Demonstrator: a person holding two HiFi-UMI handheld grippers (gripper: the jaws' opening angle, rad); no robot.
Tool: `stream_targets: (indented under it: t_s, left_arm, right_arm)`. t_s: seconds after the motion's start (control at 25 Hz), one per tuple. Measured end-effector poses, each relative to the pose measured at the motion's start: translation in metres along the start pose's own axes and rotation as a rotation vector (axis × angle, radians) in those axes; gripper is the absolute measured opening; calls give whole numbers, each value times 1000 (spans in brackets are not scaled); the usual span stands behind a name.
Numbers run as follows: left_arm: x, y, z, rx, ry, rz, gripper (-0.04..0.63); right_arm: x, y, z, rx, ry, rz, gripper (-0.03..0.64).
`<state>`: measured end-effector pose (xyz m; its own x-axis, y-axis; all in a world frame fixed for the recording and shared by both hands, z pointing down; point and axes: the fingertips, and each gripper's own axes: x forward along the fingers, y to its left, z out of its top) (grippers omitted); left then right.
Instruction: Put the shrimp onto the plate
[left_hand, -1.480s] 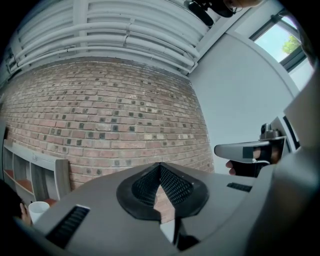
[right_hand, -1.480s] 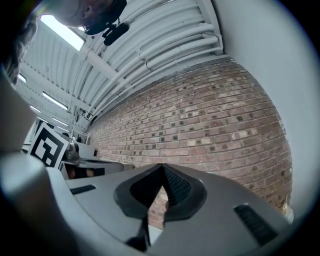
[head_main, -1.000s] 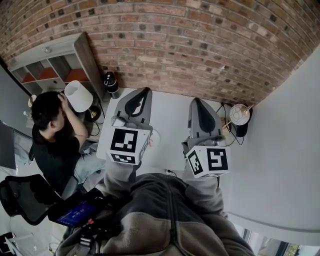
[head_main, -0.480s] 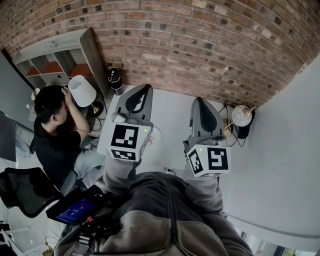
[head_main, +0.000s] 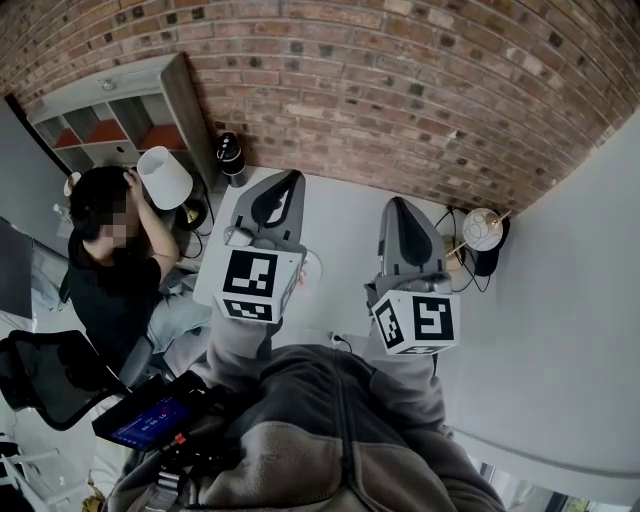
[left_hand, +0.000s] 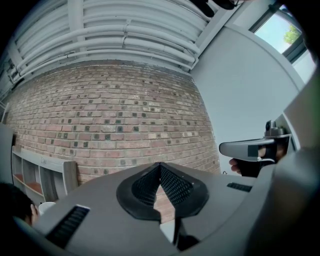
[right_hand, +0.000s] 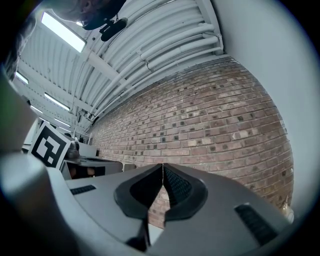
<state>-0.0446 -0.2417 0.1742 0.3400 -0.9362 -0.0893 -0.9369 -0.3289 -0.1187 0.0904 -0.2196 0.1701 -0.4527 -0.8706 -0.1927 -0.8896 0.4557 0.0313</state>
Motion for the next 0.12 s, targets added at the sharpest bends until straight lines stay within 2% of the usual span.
stream_targets:
  t_s: [0.12]
  left_arm:
    - [0,-4,-1,-2,2,1,5]
  right_arm:
    - [-2,0,-2,-7,2,13,0]
